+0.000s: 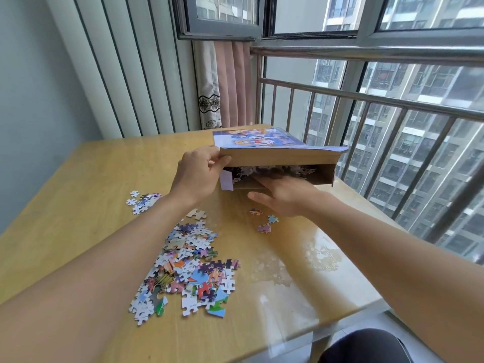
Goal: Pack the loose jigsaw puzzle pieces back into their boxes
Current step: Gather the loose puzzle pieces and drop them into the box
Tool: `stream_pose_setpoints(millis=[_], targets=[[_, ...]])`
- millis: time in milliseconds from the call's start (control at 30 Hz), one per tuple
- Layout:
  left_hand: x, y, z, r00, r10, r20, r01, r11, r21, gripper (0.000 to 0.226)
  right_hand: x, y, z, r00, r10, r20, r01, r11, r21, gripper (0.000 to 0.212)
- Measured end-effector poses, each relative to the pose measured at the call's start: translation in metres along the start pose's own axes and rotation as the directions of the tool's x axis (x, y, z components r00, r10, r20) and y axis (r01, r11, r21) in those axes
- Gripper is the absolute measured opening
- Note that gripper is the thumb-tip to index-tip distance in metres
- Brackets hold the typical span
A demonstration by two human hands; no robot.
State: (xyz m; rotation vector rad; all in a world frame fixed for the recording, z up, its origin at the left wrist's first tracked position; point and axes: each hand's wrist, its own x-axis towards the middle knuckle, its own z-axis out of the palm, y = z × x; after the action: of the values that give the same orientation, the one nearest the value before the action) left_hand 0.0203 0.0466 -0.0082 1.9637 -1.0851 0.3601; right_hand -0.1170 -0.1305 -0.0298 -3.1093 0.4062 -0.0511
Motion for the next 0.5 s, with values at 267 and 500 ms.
stream_pose_setpoints(millis=[267, 500], targets=[[0.000, 0.005, 0.000, 1.000, -0.020, 0.002, 0.021, 1.000, -0.013, 0.022, -0.006, -0.025, -0.001, 0.965, -0.241, -0.104, 0.250, 0.964, 0.090, 0.074], [-0.002, 0.004, 0.002, 0.999, -0.023, 0.041, 0.023, 1.000, -0.008, 0.022, 0.008, 0.001, -0.012, 0.999, -0.032, 0.019, 0.031, 0.998, 0.056, 0.070]])
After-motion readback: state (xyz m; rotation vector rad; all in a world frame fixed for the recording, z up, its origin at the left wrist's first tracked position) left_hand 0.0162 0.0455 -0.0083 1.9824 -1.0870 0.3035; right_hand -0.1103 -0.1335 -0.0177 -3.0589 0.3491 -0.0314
